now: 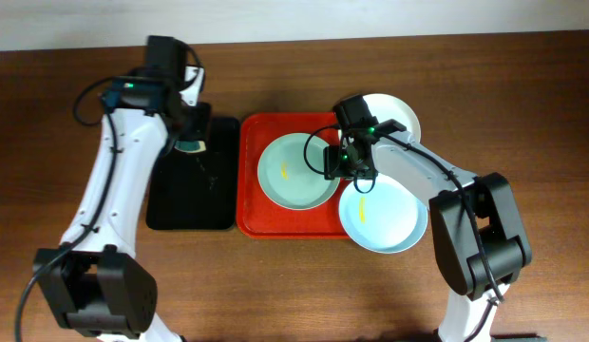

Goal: Clean dirty plates on tray and stack at the side

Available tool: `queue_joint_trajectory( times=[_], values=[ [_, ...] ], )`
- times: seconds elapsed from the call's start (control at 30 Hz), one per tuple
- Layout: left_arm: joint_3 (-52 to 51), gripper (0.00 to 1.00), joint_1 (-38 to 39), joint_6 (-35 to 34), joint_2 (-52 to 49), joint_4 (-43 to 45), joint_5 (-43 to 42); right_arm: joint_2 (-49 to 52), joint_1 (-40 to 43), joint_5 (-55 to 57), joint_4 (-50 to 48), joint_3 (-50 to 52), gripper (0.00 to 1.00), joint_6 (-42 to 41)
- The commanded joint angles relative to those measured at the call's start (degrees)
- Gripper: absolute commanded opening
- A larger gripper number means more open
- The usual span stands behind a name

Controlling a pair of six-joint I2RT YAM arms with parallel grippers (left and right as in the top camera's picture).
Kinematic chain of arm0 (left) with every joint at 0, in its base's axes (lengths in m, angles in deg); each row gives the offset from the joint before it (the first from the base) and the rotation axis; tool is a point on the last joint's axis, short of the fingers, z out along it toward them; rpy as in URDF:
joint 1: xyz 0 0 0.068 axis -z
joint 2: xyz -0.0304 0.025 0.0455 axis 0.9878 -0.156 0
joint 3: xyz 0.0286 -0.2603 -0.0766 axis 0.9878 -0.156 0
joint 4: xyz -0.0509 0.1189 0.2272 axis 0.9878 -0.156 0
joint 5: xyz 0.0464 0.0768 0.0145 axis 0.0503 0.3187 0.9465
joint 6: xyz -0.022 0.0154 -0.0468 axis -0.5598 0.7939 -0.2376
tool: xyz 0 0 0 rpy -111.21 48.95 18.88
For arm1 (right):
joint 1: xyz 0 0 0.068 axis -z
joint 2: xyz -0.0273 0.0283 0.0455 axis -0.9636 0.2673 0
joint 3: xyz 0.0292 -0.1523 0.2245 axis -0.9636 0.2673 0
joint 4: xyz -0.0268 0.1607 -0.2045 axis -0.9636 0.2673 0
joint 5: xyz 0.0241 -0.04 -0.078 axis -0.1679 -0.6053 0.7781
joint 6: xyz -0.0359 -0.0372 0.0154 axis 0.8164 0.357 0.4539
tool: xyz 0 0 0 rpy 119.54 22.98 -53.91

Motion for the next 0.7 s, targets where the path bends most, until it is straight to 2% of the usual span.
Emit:
queue_joint_trajectory(
  times=[0.0,0.1,0.2,0.4,0.5,0.6,0.67],
  values=[
    [-0.68,0.0,-5.4,2.75,-0.26,-0.07,-9.94,0.52,-0.11,0.11,0.02,0.42,0.65,-0.28],
    [-4.28,0.0,-6.97,2.75,-0.26,0.48,-9.9,0.52,-0.11,0.11,0.0,0.42,0.64,-0.28],
    [-9.64,0.0,-6.47,2.73,-0.31,4.79,-9.9,0.52,-0.11,0.11,0.0,0.42,0.65,-0.31],
    [-25.0,0.02,-4.72,1.49,-0.31,21.0,-9.86,0.52,-0.11,0.11,0.02,0.42,0.65,-0.31],
    [-31.12,0.04,-3.8,0.33,-0.31,27.12,-7.15,0.52,-0.11,0.11,-0.04,0.42,0.65,-0.28],
    [-32.79,0.18,-3.37,0.33,-0.31,28.26,-4.94,0.52,-0.11,0.11,-0.2,0.42,0.65,-0.31],
    [-32.39,0.46,-3.1,0.31,-0.31,28.24,-4.94,0.52,-0.11,0.11,-0.22,0.42,0.65,-0.31]
  ],
)
